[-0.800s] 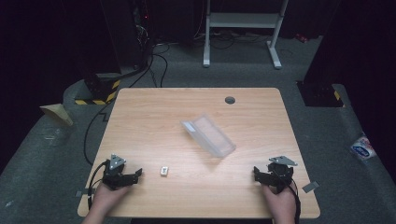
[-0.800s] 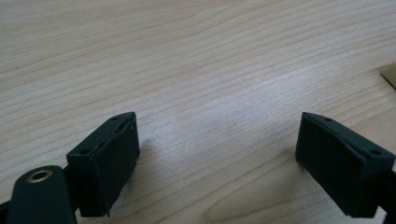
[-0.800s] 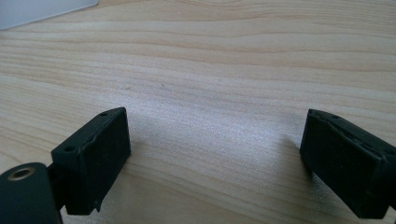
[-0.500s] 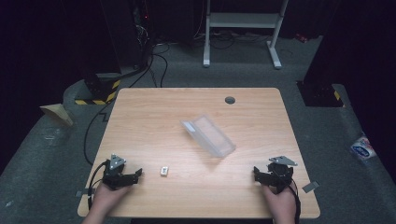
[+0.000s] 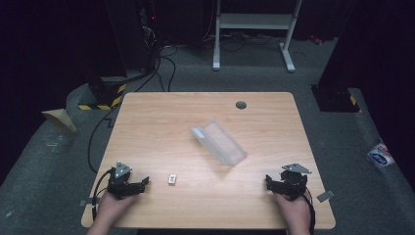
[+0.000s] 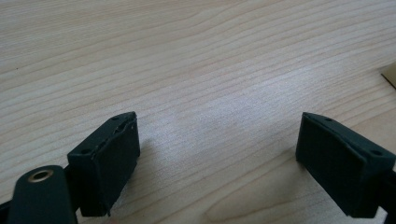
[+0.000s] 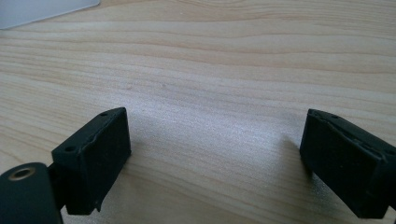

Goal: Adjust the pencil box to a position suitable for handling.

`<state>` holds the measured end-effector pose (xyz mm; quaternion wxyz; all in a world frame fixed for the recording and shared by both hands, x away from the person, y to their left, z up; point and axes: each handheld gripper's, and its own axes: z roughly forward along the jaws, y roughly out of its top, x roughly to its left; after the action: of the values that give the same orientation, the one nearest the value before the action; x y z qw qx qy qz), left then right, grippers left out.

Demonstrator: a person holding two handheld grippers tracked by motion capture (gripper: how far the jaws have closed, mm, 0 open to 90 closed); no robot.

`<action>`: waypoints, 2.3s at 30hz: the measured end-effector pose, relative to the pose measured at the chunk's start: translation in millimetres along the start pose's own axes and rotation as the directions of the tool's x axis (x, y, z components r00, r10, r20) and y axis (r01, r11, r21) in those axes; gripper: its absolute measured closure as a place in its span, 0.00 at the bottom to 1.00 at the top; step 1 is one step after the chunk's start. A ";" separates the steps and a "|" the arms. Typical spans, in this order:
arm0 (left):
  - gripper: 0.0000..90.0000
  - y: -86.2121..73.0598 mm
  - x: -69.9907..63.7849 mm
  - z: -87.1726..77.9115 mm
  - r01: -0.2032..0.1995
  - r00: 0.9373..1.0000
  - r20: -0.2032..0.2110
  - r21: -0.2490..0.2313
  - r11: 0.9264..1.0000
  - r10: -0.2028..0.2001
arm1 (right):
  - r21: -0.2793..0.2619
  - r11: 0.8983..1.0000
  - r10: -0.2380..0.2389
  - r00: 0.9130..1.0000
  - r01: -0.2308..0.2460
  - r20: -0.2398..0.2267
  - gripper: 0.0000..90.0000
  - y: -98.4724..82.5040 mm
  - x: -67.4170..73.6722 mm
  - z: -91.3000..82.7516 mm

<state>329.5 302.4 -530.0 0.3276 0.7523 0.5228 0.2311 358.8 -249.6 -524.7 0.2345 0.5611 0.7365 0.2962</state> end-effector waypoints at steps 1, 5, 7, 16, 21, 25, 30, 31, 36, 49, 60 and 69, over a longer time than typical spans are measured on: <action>0.15 0.0 0.0 0.0 0.000 1.000 0.000 0.000 1.000 0.000 | 0.000 1.000 0.000 1.000 0.000 0.000 0.09 0.0 0.0 0.0; 0.15 0.1 0.0 -0.1 0.000 1.000 0.000 0.001 1.000 0.000 | -0.001 1.000 -0.005 1.000 0.005 -0.005 0.10 0.2 -0.2 -0.1; 0.15 0.1 0.0 -0.1 0.001 1.000 -0.001 0.001 1.000 -0.001 | -0.003 1.000 -0.006 1.000 0.006 -0.005 0.13 0.0 0.1 -0.7; 0.16 0.1 0.1 -0.2 -0.002 1.000 -0.003 0.002 1.000 0.002 | -0.068 0.997 -0.033 0.998 0.030 -0.049 0.22 6.3 10.4 -10.8; 0.16 0.0 0.1 -0.2 -0.001 1.000 -0.003 0.002 1.000 0.001 | -0.073 0.996 -0.047 0.997 0.043 -0.063 0.28 10.4 15.7 -11.8; 0.16 0.0 0.4 -0.5 0.000 1.000 -0.001 0.003 1.000 0.000 | -0.096 0.994 -0.055 0.996 0.049 -0.064 0.34 15.9 20.3 -11.6; 0.16 0.0 0.3 -0.5 0.000 1.000 -0.001 0.003 1.000 0.000 | -0.100 0.994 -0.060 0.995 0.053 -0.076 0.39 23.1 26.6 -7.5; 0.16 0.0 0.3 -0.4 0.000 1.000 0.000 0.003 1.000 0.000 | -0.107 0.993 -0.063 0.995 0.054 -0.083 0.40 24.5 27.6 -6.8; 0.16 -0.1 0.1 -0.5 0.002 1.000 -0.003 0.004 1.000 -0.002 | -0.118 0.991 -0.077 0.994 0.068 -0.073 0.43 30.2 35.0 -4.0; 0.15 0.2 -0.3 0.1 0.010 1.000 -0.007 0.002 1.000 -0.010 | -0.133 0.981 -0.152 0.984 0.139 -0.096 0.52 63.5 66.8 15.6; 0.15 0.2 -0.3 0.0 0.009 1.000 -0.007 0.004 1.000 -0.009 | -0.115 0.986 -0.129 0.987 0.117 -0.100 0.62 88.4 71.2 38.5; 0.16 0.2 -0.3 -0.2 0.006 1.000 -0.010 0.004 1.000 -0.006 | -0.083 0.992 -0.108 0.989 0.100 -0.101 0.75 92.9 74.4 55.9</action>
<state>329.4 302.1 -529.7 0.3245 0.7501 0.5272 0.2327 441.3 -150.0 -500.6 0.2322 0.4959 0.7641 0.3411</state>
